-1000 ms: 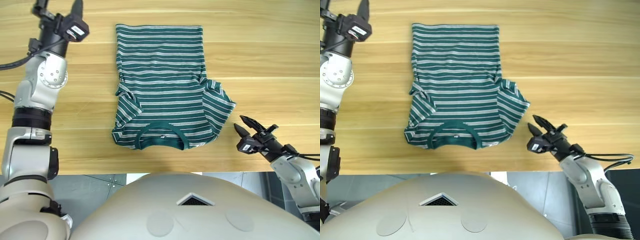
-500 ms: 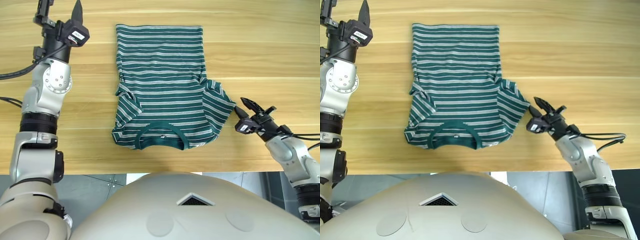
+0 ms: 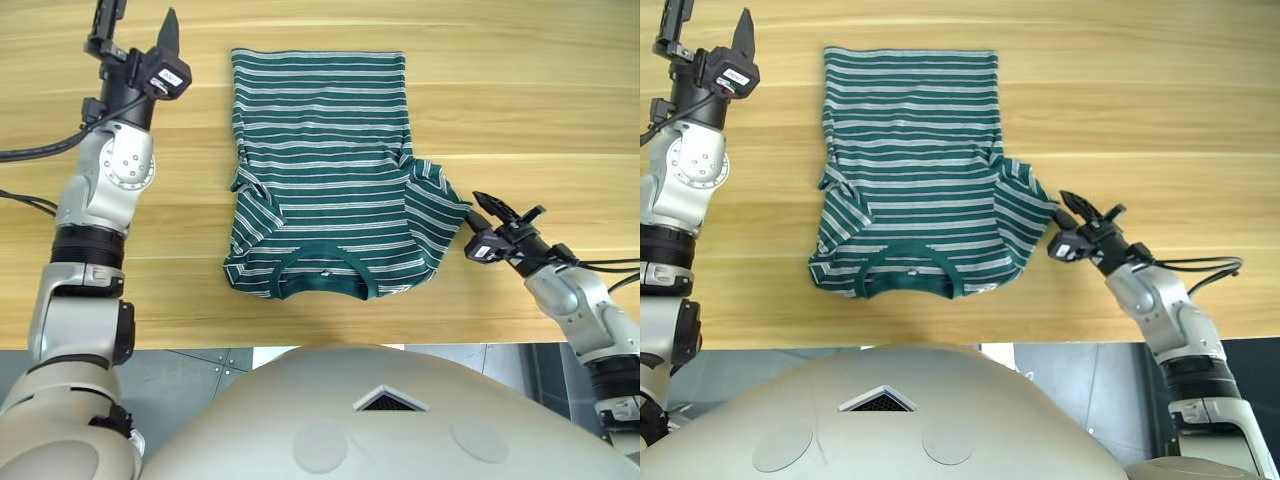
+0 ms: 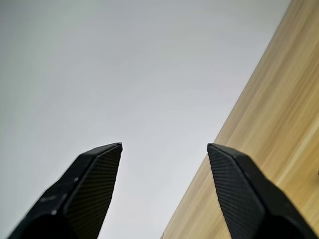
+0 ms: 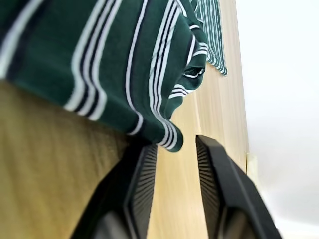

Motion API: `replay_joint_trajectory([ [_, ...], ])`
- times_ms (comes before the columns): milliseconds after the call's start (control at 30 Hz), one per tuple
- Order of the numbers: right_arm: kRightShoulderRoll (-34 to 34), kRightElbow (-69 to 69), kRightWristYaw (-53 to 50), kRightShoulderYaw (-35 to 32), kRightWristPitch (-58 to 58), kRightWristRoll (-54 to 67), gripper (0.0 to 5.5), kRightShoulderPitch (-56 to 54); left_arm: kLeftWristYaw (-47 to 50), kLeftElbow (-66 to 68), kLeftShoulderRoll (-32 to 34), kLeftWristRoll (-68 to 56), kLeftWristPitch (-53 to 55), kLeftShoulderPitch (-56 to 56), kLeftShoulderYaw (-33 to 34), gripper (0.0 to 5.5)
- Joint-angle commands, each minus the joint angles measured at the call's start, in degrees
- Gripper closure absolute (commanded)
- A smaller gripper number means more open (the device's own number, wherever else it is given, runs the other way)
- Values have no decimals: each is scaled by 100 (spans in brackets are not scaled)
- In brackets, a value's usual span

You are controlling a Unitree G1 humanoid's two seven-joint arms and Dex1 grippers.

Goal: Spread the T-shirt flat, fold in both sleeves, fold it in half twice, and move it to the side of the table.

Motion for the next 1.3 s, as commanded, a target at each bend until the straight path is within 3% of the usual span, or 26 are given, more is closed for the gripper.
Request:
replay_joint_trajectory([
  [33, -4, 357, 195, 299, 89, -139, 468, 75, -82, -7, -109, 43, -1, -28, -90, 230],
  [233, -13, 469, 181, 474, 45, -162, 545, -58, -108, -23, -157, 76, 5, -15, -121, 230],
  [533, -56, 689, 41, 575, 81, -204, 548, -198, -172, 12, -175, 86, 3, -3, -209, 230],
  [833, -520, 443, 50, 228, 370, -78, 383, 331, -231, -13, -108, 32, 22, 109, -164, 230],
  [1067, -664, -306, 254, 225, 539, -44, 383, 769, -292, 12, -118, 47, 25, 139, -181, 230],
  [1300, -562, -425, 438, 591, 464, -83, 383, 533, -278, -50, -174, 68, 52, 186, -192, 230],
])
